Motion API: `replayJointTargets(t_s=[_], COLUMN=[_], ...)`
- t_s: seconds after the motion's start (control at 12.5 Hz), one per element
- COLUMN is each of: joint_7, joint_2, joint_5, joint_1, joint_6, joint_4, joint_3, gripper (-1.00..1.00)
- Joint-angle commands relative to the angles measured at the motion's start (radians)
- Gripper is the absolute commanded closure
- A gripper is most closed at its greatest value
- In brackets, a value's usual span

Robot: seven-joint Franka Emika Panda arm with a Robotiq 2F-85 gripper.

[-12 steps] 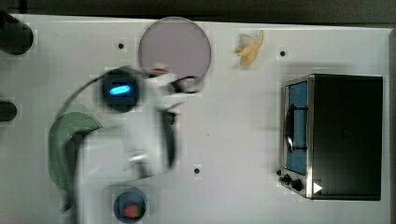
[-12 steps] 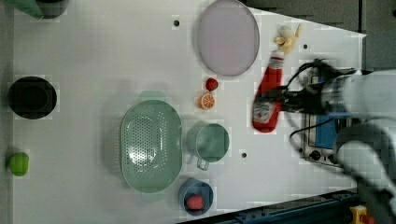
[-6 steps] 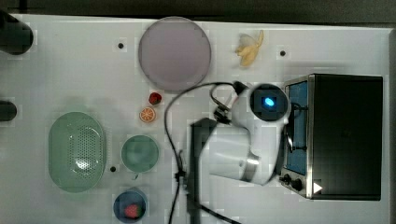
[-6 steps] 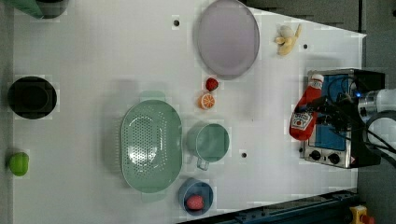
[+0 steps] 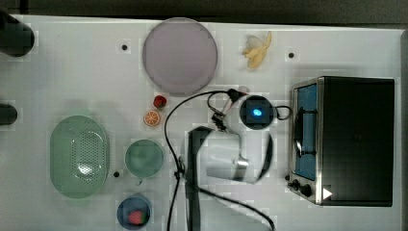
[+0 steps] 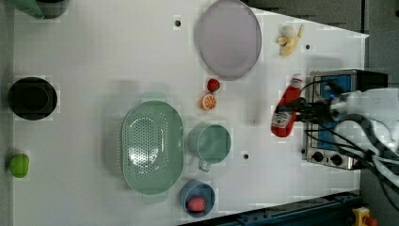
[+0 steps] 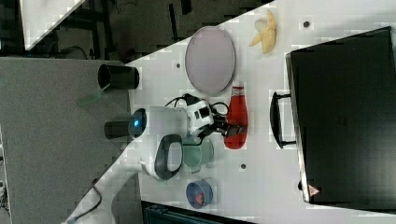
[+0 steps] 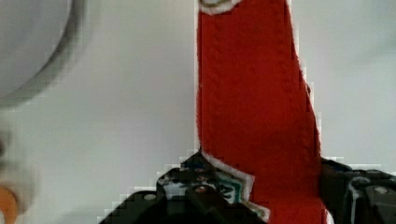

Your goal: Pick ketchup from strainer and place it on the table

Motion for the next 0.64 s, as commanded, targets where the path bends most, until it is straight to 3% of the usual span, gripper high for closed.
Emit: replayJointTargets(t_s=[0.08, 0.24, 0.48, 0.64], joint_7=[-0.042, -0.041, -0.040, -0.031], joint_2=[0.079, 0.120, 0.110, 0.038], joint_5=[-0.008, -0.008, -0.007, -0.006], joint_1=[0.036, 0.036, 0.036, 0.036], joint_6=[0.068, 0.104, 0.112, 0.081], joint_4=[-0.015, -0.015, -0.013, 0.001], joint_3=[0.019, 0.017, 0.016, 0.022], gripper=[-0.25, -0.31, -0.95, -1.00])
